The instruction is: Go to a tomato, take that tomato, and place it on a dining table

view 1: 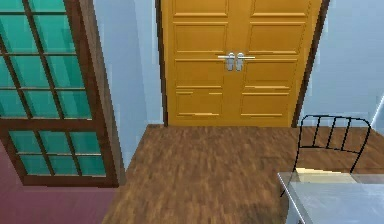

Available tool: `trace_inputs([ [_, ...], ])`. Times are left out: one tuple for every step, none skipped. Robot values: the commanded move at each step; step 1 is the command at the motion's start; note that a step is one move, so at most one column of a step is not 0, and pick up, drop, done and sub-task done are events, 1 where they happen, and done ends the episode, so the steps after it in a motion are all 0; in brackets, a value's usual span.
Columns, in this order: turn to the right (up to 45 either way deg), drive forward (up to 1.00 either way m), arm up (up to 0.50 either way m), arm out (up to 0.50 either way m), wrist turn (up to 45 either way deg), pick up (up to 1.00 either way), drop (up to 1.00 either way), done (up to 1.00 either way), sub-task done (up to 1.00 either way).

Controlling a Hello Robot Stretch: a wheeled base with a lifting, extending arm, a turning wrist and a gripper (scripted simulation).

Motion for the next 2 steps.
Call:
trace_inputs([
  [0.0, 0.00, -0.10, 0.00, 0.0, 0.00, 0.00, 0.00, 0.00],
  [0.0, 0.00, -0.32, 0.00, 0.0, 0.00, 0.00, 0.00, 0.00],
])
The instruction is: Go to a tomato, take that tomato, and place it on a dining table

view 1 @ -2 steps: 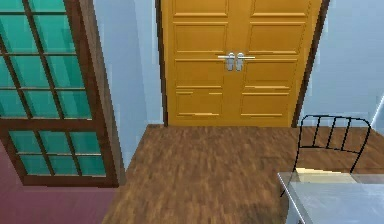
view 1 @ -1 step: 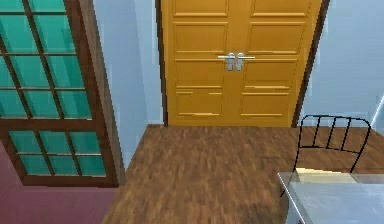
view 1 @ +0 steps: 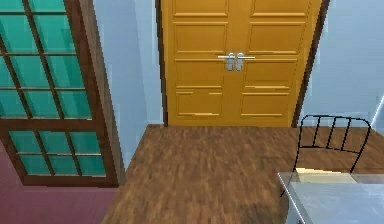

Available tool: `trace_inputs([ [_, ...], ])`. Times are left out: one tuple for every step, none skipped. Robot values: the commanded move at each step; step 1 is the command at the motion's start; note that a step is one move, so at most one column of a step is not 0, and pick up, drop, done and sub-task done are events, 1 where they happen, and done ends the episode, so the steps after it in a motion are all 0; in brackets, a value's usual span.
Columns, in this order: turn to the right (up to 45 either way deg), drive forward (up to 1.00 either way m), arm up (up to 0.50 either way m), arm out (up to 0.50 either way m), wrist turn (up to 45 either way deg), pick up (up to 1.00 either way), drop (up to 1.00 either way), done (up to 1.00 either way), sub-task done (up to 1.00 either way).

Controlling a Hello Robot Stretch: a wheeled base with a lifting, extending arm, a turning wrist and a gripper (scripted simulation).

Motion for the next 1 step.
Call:
trace_inputs([
  [0.0, 0.00, 0.00, 0.00, 0.0, 0.00, 1.00, 0.00, 0.00],
])
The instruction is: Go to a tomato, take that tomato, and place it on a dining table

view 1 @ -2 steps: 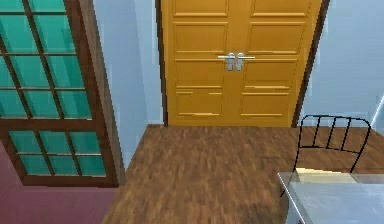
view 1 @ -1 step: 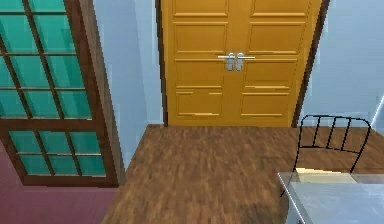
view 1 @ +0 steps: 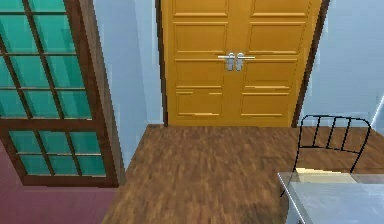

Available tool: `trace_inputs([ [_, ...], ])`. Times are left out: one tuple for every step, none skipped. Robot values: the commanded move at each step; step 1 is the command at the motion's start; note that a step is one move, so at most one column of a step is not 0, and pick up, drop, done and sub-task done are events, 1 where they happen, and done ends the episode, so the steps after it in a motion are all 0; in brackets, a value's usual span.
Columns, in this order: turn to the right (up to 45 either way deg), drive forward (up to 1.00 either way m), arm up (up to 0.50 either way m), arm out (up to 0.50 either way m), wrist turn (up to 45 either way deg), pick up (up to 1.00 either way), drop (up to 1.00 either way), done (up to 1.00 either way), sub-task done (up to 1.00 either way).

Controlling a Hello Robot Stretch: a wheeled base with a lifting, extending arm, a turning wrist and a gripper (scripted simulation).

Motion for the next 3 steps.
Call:
trace_inputs([
  [0.0, 0.00, 0.10, 0.00, 0.0, 0.00, 0.00, 0.00, 0.00],
  [0.0, 0.00, 0.00, -0.08, 0.0, 0.00, 0.00, 0.00, 0.00],
  [0.0, 0.00, 0.00, 0.00, 0.0, 0.00, 0.00, 1.00, 0.00],
])
